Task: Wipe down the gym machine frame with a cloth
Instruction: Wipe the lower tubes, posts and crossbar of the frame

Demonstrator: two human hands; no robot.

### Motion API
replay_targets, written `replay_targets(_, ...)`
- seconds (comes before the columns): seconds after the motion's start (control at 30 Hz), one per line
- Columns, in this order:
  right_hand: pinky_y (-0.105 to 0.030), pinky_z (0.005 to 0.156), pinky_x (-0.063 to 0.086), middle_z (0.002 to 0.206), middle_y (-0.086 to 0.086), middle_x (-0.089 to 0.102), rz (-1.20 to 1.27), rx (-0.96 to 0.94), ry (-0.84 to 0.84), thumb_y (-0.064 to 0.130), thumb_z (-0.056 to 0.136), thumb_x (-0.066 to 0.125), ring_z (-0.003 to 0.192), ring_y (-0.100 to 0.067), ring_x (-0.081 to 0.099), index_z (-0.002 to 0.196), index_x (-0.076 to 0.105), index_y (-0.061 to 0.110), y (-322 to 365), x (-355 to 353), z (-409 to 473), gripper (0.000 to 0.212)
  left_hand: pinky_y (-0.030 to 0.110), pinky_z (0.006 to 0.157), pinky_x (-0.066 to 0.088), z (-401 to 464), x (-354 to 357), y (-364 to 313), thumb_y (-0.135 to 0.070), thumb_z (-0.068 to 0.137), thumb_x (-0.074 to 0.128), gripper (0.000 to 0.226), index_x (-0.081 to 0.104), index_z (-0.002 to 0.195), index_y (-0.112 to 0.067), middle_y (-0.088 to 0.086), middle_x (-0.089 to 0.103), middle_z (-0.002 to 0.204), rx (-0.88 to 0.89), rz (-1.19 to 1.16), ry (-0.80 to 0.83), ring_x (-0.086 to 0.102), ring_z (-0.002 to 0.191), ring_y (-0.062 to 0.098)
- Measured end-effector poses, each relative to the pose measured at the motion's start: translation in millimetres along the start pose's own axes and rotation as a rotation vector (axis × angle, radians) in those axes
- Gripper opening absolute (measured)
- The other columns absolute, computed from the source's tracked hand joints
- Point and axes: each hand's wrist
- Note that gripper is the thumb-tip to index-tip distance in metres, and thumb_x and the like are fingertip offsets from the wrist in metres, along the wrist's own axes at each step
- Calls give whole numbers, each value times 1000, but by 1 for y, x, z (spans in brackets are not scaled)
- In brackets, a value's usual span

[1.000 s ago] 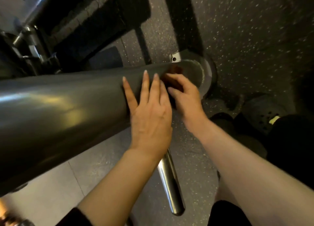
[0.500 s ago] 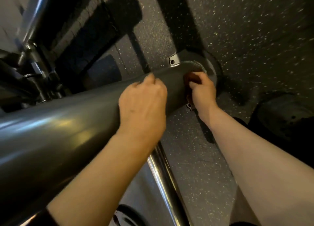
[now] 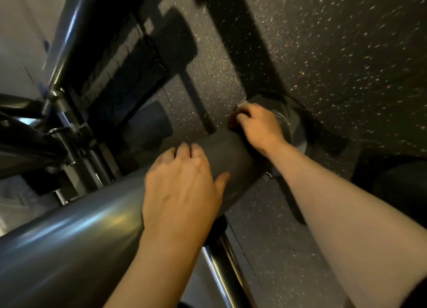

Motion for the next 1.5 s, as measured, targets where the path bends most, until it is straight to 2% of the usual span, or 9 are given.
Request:
replay_targets(0.2, -40, 103, 39, 132, -9, 56, -164, 152, 13, 31, 97, 50, 123, -31, 50, 128, 59, 21, -12, -11, 20, 34, 32, 96, 43, 2, 1, 3, -66, 92, 37, 69, 40, 140, -16, 3, 51, 133, 30, 23, 32, 50, 119, 21)
replay_targets(0.37, -39, 88, 47, 106, -2, 68, 2, -168, 388, 35, 93, 57, 102, -21, 60, 102, 68, 22, 67, 22, -18, 19, 33, 95, 43, 3, -1, 1, -60, 93, 45, 60, 45, 133, -15, 5, 54, 127, 19, -7, 45, 52, 116, 20)
replay_targets(0.5, -38, 96, 42, 120, -6, 62, -51, -107, 37, 30, 96, 53, 115, -25, 53, 118, 62, 19, 27, 10, -34, 26, 34, 102, 40, 1, 0, 0, -54, 95, 46, 53, 44, 133, -19, 3, 53, 132, 76, -82, -39, 51, 121, 20)
replay_targets(0.6, -44, 113, 28, 148, -4, 41, -30, 225, -153, 32, 102, 43, 139, -30, 30, 138, 47, 26, -31, -9, -55, 37, 33, 110, 34, -6, 7, -2, -42, 94, 55, 53, 45, 139, -18, 3, 50, 142, 193, -123, -92, 47, 130, 20)
replay_targets(0.77, -48, 111, 37, 152, -8, 34, 620, 438, -140, 14, 102, 41, 136, -27, 38, 150, 28, 32, -38, 5, -96, 53, 45, 119, 7, -38, 27, -21, -35, 85, 67, 58, 53, 137, -15, 9, 48, 146, 339, -82, -85, 34, 142, 23)
replay_targets(1.07, -32, 95, 46, 134, -8, 53, 730, 507, -47, 11, 99, 49, 115, -19, 53, 145, 30, 25, 38, 41, -205, 52, 50, 117, -2, -122, 44, 0, -28, 66, 79, 62, 65, 121, -4, 19, 51, 140, 198, -172, -204, 27, 140, 30)
replay_targets(1.23, -43, 112, 38, 145, -9, 45, 555, 317, 15, 8, 96, 52, 132, -22, 46, 150, 27, 27, 95, 41, -248, 62, 49, 120, 0, -170, 31, 31, -13, 88, 46, 46, 55, 131, -1, 19, 37, 150, -19, -421, -442, 17, 146, 30)
replay_targets(1.4, -20, 119, 11, 159, 9, 22, 248, -264, 166, 1, 95, 49, 146, -2, 13, 148, 32, 32, 170, 42, -319, 64, 41, 121, -5, -212, 17, 63, -10, 89, 50, 55, 39, 142, 1, 17, 25, 154, -281, -601, -685, -3, 149, 18)
replay_targets(1.5, -21, 119, 13, 158, 2, 28, 108, -365, 143, -4, 90, 49, 146, -10, 20, 147, 39, 27, 168, 39, -305, 65, 40, 121, -4, -227, 11, 79, -1, 87, 49, 61, 30, 145, 5, 19, 19, 155, -396, -612, -749, -5, 150, 19)
Point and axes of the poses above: each hand's wrist, its own z-axis towards the middle knuckle, its own x-axis out of the palm, y = z × x
